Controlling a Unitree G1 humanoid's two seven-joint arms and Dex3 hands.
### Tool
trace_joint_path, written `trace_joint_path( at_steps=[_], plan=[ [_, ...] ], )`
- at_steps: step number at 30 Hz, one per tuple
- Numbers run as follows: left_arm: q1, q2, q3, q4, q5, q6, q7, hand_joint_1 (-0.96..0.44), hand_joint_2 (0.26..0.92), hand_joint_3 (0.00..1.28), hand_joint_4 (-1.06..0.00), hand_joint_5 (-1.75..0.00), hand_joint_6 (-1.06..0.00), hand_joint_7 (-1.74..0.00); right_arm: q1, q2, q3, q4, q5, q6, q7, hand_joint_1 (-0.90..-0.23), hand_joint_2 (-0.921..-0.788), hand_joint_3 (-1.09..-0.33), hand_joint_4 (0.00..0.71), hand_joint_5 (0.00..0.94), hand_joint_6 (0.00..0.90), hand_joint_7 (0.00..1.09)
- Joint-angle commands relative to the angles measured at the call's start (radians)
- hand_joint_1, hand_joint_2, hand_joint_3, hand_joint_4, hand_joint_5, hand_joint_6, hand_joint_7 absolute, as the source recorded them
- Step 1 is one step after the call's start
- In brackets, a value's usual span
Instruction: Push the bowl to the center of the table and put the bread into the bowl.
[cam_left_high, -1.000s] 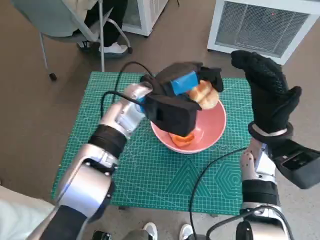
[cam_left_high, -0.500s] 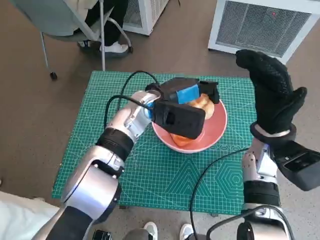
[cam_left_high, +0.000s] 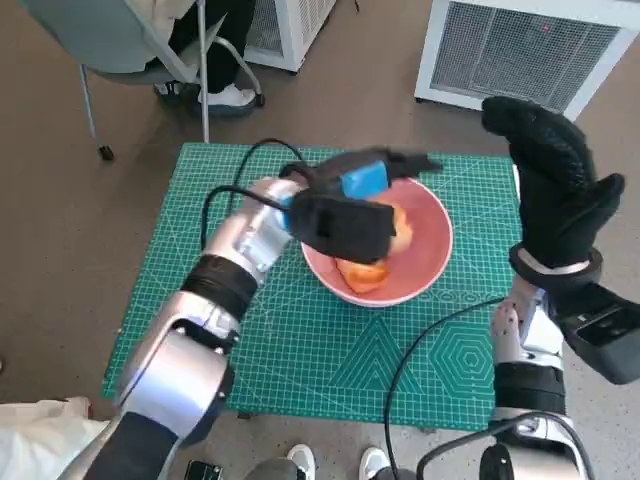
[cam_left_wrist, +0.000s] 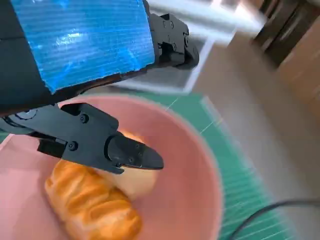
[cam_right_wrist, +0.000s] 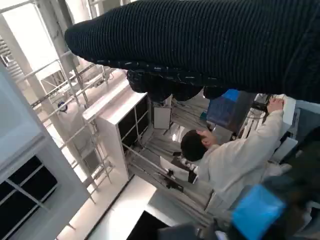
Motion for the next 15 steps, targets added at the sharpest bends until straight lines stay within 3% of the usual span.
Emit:
trace_joint_path(
  at_steps=[1, 8, 15],
  plan=[
    [0.069, 0.02, 0.097, -0.067, -0.124, -0.069, -0.031, -0.49, 0.921, 0.09, 0.0, 0.0, -0.12, -0.13, 0.019, -0.001, 0.006, -0.013, 0.001, 0.022, -0.008, -0.627, -0.921, -0.741, 0.36, 0.001, 0.347, 0.1],
    [0.199, -0.009, 0.242, -0.206, -0.318, -0.157, -0.008, -0.5, 0.921, 0.21, -0.15, -0.05, -0.22, -0.17, 0.01, -0.004, 0.002, -0.033, 0.0, 0.048, -0.024, -0.626, -0.921, -0.738, 0.361, 0.002, 0.352, 0.1],
    [0.347, -0.068, 0.32, -0.42, -0.426, -0.191, 0.083, -0.47, 0.921, 0.29, -0.23, -0.06, -0.27, -0.19, 0.002, -0.007, 0.002, -0.069, -0.01, 0.08, -0.057, -0.613, -0.921, -0.75, 0.362, 0.001, 0.353, 0.1]
  ],
)
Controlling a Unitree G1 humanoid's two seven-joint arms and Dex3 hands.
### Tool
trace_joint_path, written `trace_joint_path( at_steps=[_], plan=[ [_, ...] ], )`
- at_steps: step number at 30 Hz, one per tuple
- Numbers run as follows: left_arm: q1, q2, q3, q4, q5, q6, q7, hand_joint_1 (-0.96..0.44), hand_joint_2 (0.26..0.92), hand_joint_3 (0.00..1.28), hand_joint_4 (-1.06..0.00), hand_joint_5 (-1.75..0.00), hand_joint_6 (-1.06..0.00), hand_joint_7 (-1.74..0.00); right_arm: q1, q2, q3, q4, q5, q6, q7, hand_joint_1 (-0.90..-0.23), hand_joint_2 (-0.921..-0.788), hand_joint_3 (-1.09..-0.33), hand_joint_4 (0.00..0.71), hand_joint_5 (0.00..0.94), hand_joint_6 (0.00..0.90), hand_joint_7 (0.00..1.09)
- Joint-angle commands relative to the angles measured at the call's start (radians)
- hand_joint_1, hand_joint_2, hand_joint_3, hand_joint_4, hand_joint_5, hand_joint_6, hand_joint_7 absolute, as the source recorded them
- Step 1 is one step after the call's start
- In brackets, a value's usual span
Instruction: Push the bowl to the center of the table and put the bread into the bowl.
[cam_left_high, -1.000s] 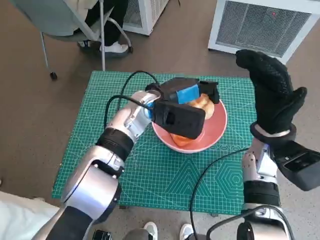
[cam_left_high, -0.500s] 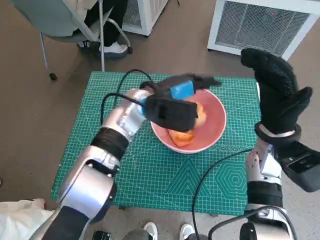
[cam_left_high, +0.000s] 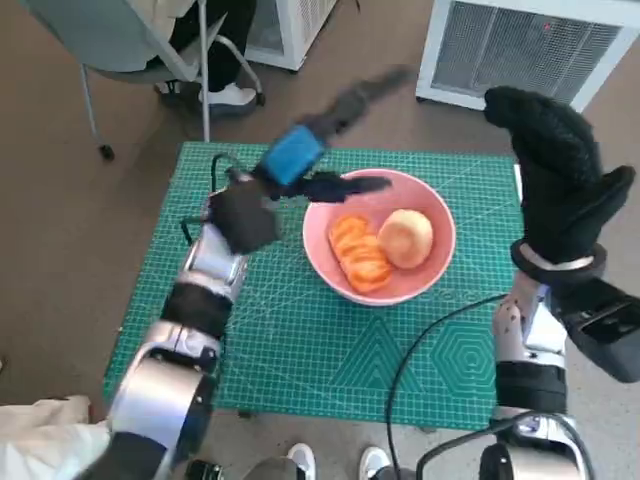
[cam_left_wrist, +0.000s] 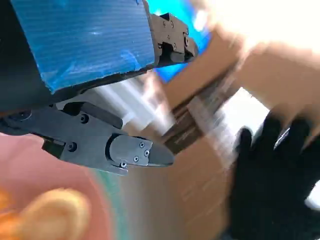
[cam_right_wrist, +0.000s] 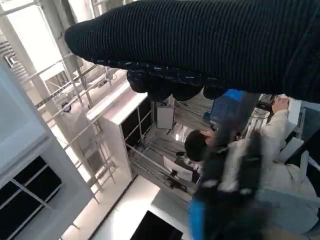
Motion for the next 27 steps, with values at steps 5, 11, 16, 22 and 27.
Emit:
trace_joint_path(
  at_steps=[5, 11, 16, 22, 27],
  plan=[
    [0.15, -0.049, 0.045, -0.261, -0.037, -0.011, 0.126, -0.44, 0.921, 0.37, -0.27, -0.03, -0.18, -0.38, 0.001, -0.001, 0.009, -0.053, -0.029, 0.044, -0.056, -0.597, -0.921, -0.759, 0.358, 0.001, 0.349, 0.1],
    [0.208, -0.055, 0.055, -0.386, -0.063, 0.031, 0.153, -0.44, 0.921, 0.43, -0.26, -0.01, -0.02, -0.7, -0.002, 0.004, 0.019, -0.086, -0.057, 0.059, -0.093, -0.579, -0.921, -0.767, 0.362, 0.002, 0.347, 0.1],
    [0.24, -0.059, 0.053, -0.47, -0.086, 0.066, 0.162, -0.44, 0.921, 0.44, -0.24, 0.0, 0.0, -0.72, -0.006, 0.002, 0.031, -0.103, -0.08, 0.062, -0.114, -0.576, -0.921, -0.77, 0.362, 0.002, 0.343, 0.09],
    [0.268, -0.064, 0.046, -0.543, -0.102, 0.111, 0.165, -0.47, 0.921, 0.45, -0.22, 0.0, 0.0, -0.71, -0.009, -0.004, 0.042, -0.117, -0.094, 0.062, -0.124, -0.577, -0.921, -0.768, 0.357, 0.0, 0.34, 0.09],
    [0.286, -0.067, 0.033, -0.587, -0.101, 0.139, 0.165, -0.48, 0.921, 0.45, -0.22, 0.0, 0.0, -0.69, -0.01, -0.01, 0.049, -0.126, -0.102, 0.064, -0.13, -0.58, -0.921, -0.763, 0.354, 0.0, 0.339, 0.1]
  ],
)
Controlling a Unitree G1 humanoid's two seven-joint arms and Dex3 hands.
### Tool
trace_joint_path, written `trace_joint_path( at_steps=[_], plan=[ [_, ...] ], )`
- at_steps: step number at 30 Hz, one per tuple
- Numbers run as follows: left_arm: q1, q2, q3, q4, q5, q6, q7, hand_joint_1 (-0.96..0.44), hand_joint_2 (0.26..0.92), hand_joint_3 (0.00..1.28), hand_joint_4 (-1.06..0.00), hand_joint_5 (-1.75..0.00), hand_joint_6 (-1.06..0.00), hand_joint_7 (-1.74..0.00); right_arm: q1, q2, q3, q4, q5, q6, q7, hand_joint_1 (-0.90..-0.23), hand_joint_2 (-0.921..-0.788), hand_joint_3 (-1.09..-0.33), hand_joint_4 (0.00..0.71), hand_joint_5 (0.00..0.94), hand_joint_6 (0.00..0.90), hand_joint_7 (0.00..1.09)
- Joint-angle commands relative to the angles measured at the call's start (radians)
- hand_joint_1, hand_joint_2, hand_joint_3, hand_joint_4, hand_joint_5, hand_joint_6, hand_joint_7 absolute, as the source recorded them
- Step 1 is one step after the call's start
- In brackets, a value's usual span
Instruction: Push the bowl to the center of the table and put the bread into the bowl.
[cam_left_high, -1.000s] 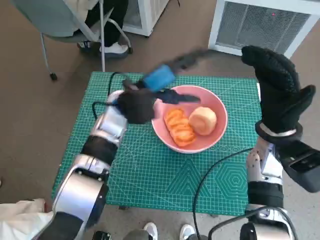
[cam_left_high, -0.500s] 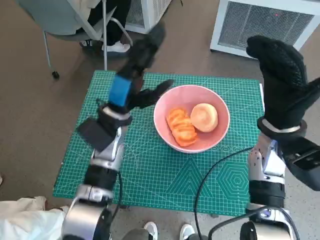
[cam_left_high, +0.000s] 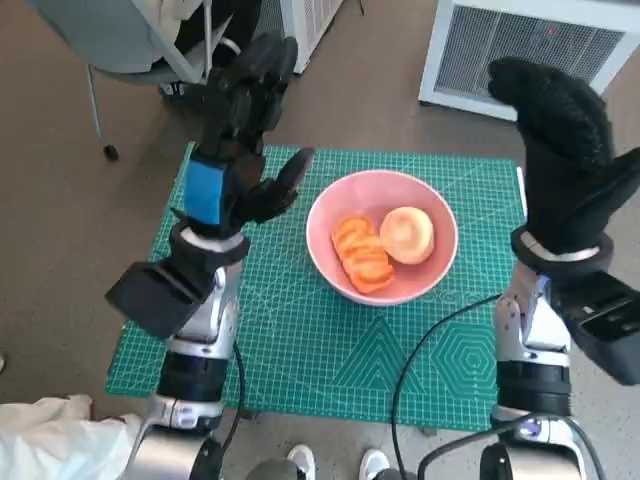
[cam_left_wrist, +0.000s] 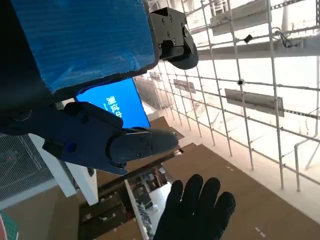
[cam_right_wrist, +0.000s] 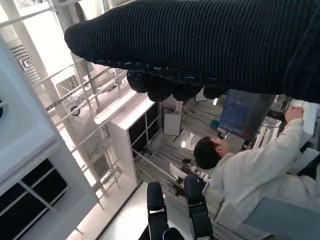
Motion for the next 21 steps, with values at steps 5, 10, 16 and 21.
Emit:
trace_joint_path(
  at_steps=[5, 10, 16, 21],
  plan=[
    [0.035, -0.008, -0.023, -0.078, 0.005, 0.04, -0.001, -0.48, 0.921, 0.45, -0.22, 0.0, 0.0, -0.69, 0.004, -0.011, 0.012, -0.017, -0.025, 0.015, -0.011, -0.581, -0.921, -0.759, 0.352, 0.0, 0.341, 0.1],
    [0.044, -0.005, -0.031, -0.094, 0.009, 0.047, -0.005, -0.48, 0.921, 0.46, -0.22, 0.0, 0.0, -0.68, 0.006, -0.017, 0.013, -0.021, -0.024, 0.018, -0.007, -0.578, -0.921, -0.758, 0.352, 0.0, 0.343, 0.1],
    [0.052, 0.001, -0.037, -0.107, 0.005, 0.055, -0.012, -0.48, 0.921, 0.48, -0.21, 0.0, 0.0, -0.66, 0.01, -0.023, 0.012, -0.029, -0.017, 0.03, -0.003, -0.579, -0.921, -0.758, 0.352, 0.0, 0.344, 0.1],
    [0.057, 0.003, -0.036, -0.114, -0.004, 0.06, -0.02, -0.48, 0.921, 0.48, -0.21, 0.0, 0.0, -0.65, 0.015, -0.026, 0.013, -0.037, -0.016, 0.04, -0.004, -0.579, -0.921, -0.757, 0.353, 0.0, 0.345, 0.1]
  ],
)
